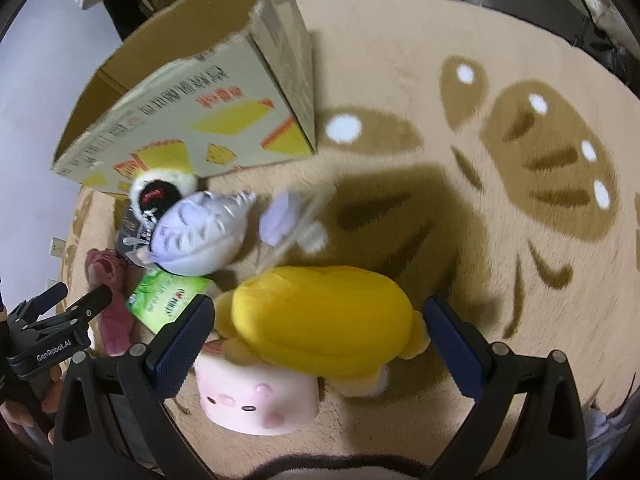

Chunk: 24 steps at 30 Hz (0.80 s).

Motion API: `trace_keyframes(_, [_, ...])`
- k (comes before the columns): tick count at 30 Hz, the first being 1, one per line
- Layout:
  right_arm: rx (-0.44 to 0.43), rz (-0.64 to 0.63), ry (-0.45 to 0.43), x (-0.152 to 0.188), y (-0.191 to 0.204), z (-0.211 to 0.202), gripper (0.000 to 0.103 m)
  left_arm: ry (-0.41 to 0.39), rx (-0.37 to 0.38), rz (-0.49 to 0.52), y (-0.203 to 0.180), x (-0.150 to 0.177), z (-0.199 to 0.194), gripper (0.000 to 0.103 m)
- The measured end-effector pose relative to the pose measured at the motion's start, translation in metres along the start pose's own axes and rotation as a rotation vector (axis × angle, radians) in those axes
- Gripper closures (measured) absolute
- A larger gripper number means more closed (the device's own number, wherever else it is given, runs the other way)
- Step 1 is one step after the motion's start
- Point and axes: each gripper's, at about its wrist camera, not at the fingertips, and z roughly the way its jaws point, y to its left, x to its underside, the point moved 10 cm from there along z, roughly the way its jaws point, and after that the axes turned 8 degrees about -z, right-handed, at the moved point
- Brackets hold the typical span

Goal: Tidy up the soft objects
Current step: 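Grasp the pink teddy bear with the left tool while the right tool grasps the yellow round plush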

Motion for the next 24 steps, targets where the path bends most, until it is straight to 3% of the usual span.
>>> trace_keyframes(4, [-0.009,0.019,0.027,0.004,-0.002,0.007,0.000,0.047,0.012,-0.011,-0.001,0.006,0.011,0.001])
trace_keyframes(6, [-0.007,0.026,0.038,0.005,-0.004,0.010,0.005,0.053,0.018,-0.011,-0.001,0.007,0.013,0.002])
trace_keyframes(8, [-0.013,0.028,0.046,0.006,-0.003,0.011,0.005,0.066,0.020,-0.013,0.000,0.009,0.016,0.011])
trace_keyframes(13, [-0.016,0.031,0.066,0.009,-0.006,0.016,0.006,0.116,-0.009,-0.055,0.010,0.014,0.028,0.022])
trace_keyframes(17, [-0.014,0.038,0.050,0.007,-0.004,0.018,0.007,0.135,0.077,-0.084,0.002,0.017,0.029,0.049])
trace_keyframes(24, [-0.016,0.037,0.039,0.009,-0.005,0.010,0.013,0.109,0.095,-0.080,-0.003,0.019,0.024,0.056])
